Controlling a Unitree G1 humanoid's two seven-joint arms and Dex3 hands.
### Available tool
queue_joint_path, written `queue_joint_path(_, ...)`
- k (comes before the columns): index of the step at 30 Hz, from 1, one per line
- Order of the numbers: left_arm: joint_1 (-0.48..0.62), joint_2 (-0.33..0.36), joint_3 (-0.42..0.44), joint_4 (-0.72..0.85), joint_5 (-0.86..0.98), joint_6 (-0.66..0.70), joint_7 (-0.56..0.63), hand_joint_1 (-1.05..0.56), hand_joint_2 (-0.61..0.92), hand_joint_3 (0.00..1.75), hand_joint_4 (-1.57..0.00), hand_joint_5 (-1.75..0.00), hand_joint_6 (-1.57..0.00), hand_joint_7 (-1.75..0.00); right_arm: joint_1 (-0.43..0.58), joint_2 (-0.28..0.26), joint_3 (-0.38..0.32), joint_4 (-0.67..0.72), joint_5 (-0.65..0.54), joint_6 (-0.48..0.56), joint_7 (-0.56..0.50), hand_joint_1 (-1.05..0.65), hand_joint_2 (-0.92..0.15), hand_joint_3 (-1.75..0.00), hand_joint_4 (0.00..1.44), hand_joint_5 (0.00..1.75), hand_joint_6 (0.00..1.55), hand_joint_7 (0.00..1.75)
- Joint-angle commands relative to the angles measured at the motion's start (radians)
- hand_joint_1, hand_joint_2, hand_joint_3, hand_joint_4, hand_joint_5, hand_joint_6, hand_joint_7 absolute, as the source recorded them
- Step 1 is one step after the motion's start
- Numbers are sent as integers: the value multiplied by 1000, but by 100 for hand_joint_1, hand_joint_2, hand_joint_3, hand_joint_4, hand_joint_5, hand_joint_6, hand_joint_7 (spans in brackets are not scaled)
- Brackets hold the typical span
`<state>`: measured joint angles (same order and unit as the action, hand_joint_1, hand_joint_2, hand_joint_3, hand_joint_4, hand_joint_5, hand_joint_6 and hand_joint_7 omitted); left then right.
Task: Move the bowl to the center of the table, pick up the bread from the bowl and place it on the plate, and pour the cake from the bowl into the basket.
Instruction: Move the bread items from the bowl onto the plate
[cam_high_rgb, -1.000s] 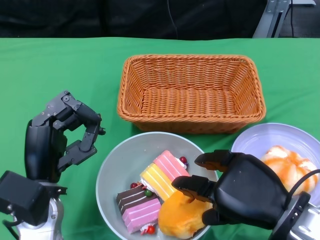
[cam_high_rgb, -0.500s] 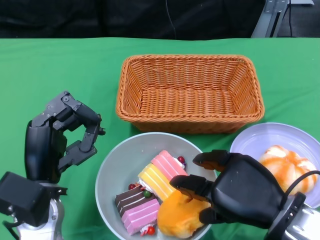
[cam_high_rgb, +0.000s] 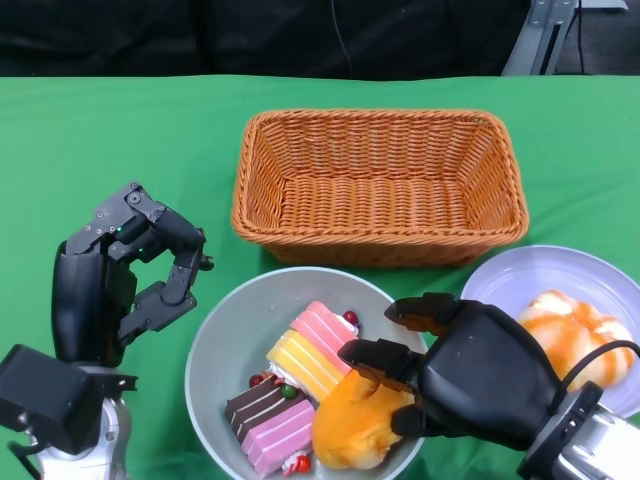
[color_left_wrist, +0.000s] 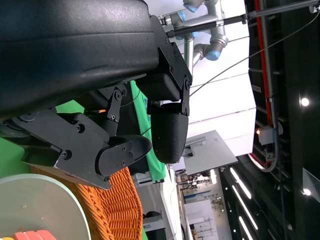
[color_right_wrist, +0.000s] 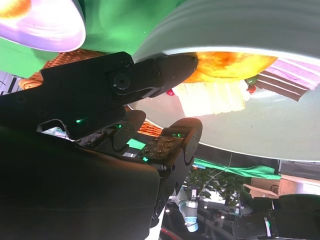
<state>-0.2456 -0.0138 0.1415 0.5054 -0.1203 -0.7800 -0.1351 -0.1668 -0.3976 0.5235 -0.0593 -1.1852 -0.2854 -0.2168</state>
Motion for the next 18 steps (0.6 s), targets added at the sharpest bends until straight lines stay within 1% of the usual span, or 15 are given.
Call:
queue_joint_path(1, 13, 8, 3, -5, 5, 1, 13, -6, 71, 85, -77, -155, -74, -141, -10, -2, 8, 33, 3, 4, -14, -74, -92, -8, 72, 2, 64, 1)
queue_joint_path(5, 14, 6, 1, -8, -3, 2, 6, -5, 72, 84, -77, -156, -74, -141, -19, 9, 15, 47, -6, 18, -36, -73, -92, -8, 72, 2, 64, 1)
queue_joint_path(9, 14, 7, -1, -7, -4, 1, 6, -5, 72, 84, -76, -157, -73, -142, -22, 7, 21, 51, -6, 25, -42, -73, -92, -7, 72, 2, 64, 1)
queue_joint_path(12, 9, 11, -1, 5, -6, -11, -1, -5, 72, 83, -76, -157, -73, -141, -30, 20, 27, 76, -11, 36, -56, -72, -92, -6, 72, 2, 65, 1)
queue_joint_path(15, 11, 10, -1, 3, -3, -9, 2, -6, 72, 82, -76, -156, -73, -141, -43, 31, 28, 103, -1, 36, -88, -70, -92, -5, 73, 3, 65, 1)
queue_joint_path(18, 10, 12, -1, 6, 6, -14, 7, -6, 73, 82, -76, -156, -73, -141, -53, 41, 30, 127, 0, 38, -125, -70, -92, -3, 77, 4, 66, 1)
